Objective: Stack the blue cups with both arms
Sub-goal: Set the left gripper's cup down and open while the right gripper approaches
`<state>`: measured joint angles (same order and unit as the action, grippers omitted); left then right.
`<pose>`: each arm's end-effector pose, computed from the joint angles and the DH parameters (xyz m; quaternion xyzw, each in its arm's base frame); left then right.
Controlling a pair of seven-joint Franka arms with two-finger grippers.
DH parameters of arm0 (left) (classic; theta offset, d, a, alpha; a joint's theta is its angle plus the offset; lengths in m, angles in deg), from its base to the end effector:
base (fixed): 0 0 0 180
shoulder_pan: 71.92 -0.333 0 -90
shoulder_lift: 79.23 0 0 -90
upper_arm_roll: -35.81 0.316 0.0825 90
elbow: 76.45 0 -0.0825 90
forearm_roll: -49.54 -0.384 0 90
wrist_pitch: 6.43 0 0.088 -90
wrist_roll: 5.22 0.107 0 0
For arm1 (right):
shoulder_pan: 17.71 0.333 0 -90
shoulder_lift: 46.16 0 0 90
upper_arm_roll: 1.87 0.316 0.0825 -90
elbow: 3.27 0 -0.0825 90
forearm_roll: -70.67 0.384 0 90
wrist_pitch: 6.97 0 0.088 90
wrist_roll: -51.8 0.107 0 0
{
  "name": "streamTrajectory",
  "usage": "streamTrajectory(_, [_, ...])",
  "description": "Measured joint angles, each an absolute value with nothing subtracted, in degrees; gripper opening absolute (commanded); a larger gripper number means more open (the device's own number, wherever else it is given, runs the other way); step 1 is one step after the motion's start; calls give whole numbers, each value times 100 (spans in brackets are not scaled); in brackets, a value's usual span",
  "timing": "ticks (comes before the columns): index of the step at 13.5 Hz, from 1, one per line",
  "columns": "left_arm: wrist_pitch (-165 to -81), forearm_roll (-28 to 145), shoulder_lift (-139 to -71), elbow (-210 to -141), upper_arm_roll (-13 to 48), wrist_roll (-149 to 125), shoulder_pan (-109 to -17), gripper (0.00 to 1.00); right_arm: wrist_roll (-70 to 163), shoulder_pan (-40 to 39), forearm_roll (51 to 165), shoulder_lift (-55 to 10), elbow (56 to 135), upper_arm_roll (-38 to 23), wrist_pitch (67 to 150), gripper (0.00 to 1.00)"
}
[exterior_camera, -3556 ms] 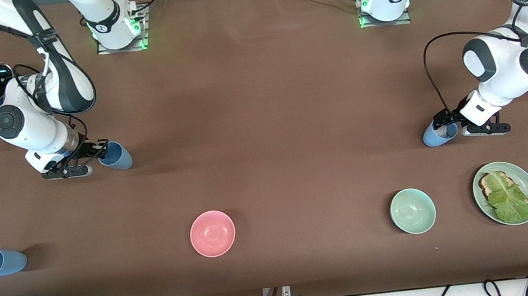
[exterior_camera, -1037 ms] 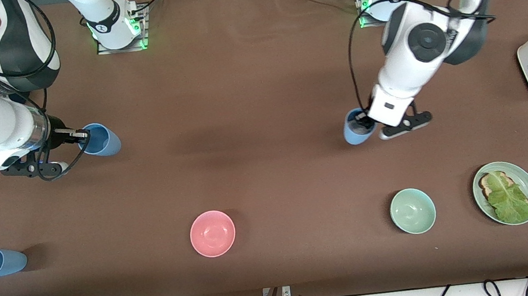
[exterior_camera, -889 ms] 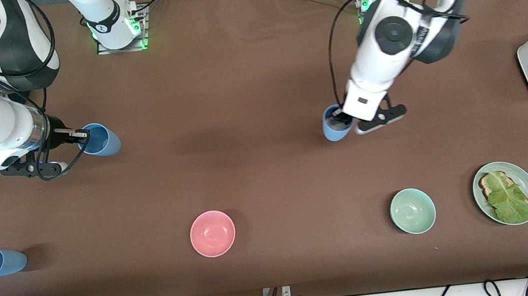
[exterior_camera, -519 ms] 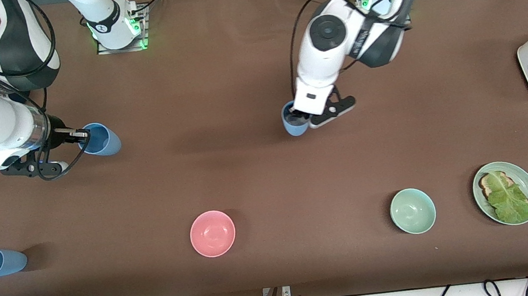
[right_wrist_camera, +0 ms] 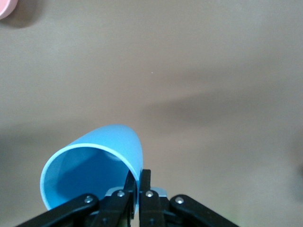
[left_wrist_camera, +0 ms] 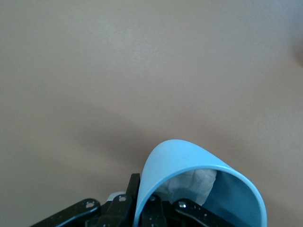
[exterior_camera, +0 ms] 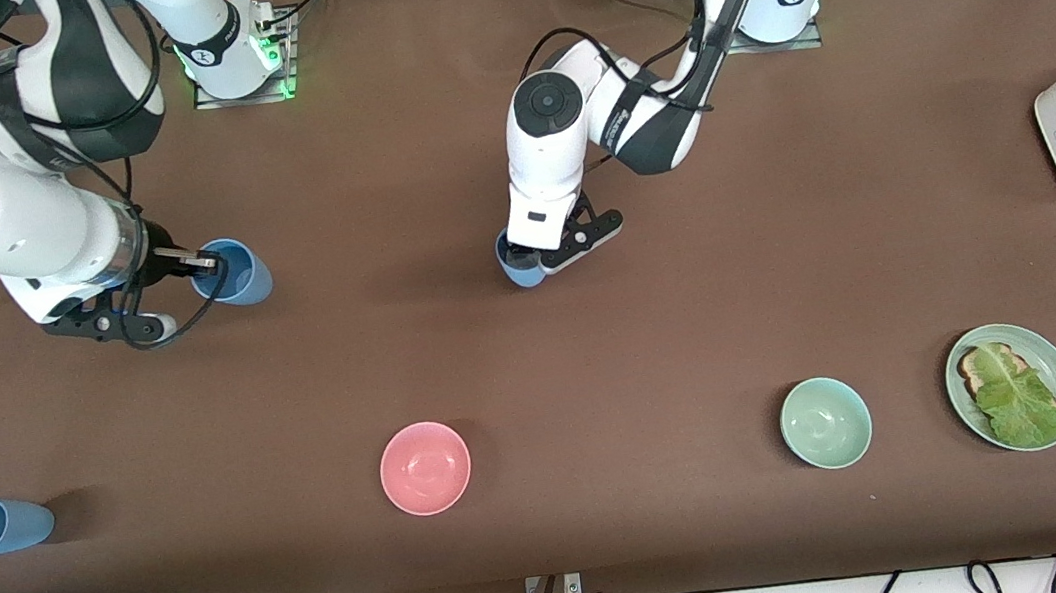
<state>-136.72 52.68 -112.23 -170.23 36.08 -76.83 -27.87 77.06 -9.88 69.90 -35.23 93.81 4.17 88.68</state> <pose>0.4989 -0.4805 0.2879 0.9659 0.2564 -0.0007 0.0367 0.5784 0.1376 0.4646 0.9895 -0.0972 -0.1021 0.0326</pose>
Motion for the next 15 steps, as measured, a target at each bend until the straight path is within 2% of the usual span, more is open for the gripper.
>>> streamTrajectory(8, [-14616,5268,-11928,-16963,3646,-7932,-2793,1,8348,-643,7003,-3512,9344,430,8879,0])
streamTrajectory(10, [-14616,5268,-11931,-16927,3646,-7954,-2796,33,8674,-454,7089,-3466,9318,434,8898,0])
streamTrajectory(12, [-14616,5268,-11932,-16900,3649,-7972,-2812,72,9045,-230,7114,-3334,9160,436,8918,0])
streamTrajectory(14, [-14606,5268,-11929,-16861,3670,-7999,-2820,95,9447,8,7116,-3106,8875,438,8945,0])
streamTrajectory(15, [-14567,5268,-11923,-16831,3686,-8015,-2826,99,9654,131,7117,-2967,8707,439,8974,0])
